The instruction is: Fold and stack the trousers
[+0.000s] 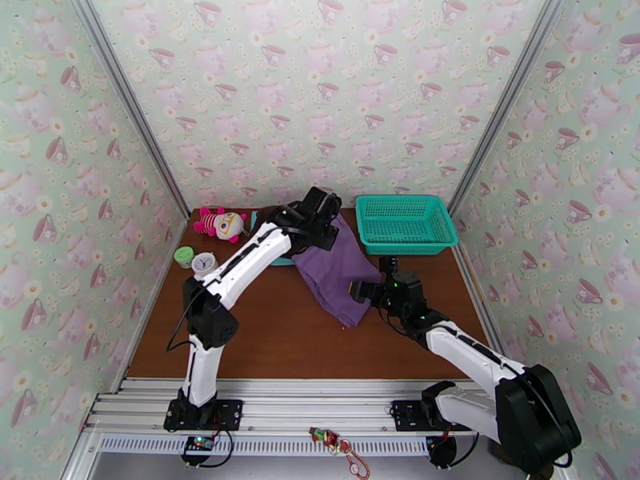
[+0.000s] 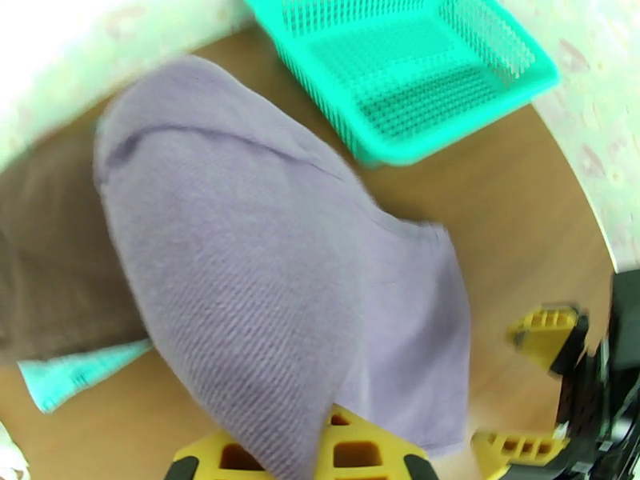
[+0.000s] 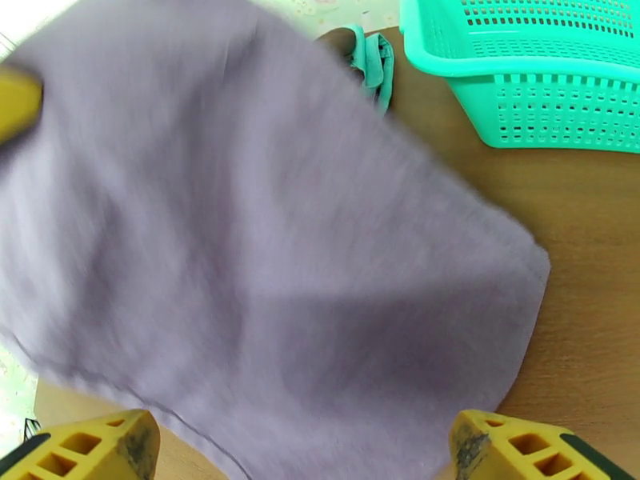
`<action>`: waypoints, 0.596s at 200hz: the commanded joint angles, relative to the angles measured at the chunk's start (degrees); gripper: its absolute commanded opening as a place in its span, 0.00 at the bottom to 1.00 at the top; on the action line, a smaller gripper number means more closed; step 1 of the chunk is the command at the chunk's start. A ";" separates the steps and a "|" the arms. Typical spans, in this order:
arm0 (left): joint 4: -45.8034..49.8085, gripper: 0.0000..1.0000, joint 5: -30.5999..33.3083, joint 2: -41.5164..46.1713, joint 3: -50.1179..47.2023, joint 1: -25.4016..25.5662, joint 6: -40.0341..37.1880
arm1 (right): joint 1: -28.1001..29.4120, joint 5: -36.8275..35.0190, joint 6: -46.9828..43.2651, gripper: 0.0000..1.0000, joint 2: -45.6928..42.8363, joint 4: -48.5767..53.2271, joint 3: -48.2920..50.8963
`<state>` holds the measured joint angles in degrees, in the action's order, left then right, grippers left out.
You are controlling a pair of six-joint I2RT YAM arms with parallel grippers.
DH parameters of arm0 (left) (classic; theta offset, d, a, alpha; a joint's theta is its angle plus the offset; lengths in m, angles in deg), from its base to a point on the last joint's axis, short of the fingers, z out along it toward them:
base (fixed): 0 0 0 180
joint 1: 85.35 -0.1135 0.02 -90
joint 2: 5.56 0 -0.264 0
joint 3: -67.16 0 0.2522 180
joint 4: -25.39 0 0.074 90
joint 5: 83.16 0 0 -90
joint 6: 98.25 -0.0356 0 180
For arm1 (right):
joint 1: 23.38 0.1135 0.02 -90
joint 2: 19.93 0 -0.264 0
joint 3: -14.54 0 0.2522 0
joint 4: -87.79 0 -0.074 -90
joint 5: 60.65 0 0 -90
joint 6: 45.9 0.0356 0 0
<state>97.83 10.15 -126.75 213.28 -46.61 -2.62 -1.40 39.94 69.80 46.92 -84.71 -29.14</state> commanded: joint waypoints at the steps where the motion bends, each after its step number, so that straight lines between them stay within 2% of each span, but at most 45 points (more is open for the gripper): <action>1: 2.23 0.00 3.25 -3.07 12.33 -1.54 -2.56 | -0.31 -0.75 -0.55 1.00 0.64 0.99 0.36; 17: 2.42 0.00 3.46 -4.87 17.16 -2.76 -2.69 | -0.35 -0.53 -0.69 0.99 1.04 1.16 0.11; 36: 0.47 0.00 2.92 -4.31 17.17 -6.27 -0.72 | -0.35 -0.24 -0.93 1.00 1.98 1.03 -0.05; 54: -5.97 0.00 0.84 -1.40 9.17 -11.05 0.74 | -0.40 0.45 -1.04 1.00 3.37 0.90 -0.54; 68: -12.84 0.00 -3.73 -0.74 0.99 -16.55 2.89 | -0.36 1.76 -1.00 0.99 4.56 0.75 -1.08; 78: -16.13 0.00 -6.12 -3.08 -1.68 -20.33 3.77 | -0.36 2.93 -0.92 0.99 5.24 0.40 -1.33; 89: -18.78 0.00 -7.17 -6.66 -2.15 -22.90 1.44 | -0.31 4.14 -0.64 1.00 5.84 -0.26 -1.38; 119: -19.30 0.00 -7.21 -14.01 3.47 -26.38 -0.54 | -0.39 5.95 -0.82 0.99 8.35 -1.30 -1.88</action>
<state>85.02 4.51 -137.44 213.11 -71.61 -1.71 -1.40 43.31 69.38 53.48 -84.84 -29.18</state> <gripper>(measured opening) 0.097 0.995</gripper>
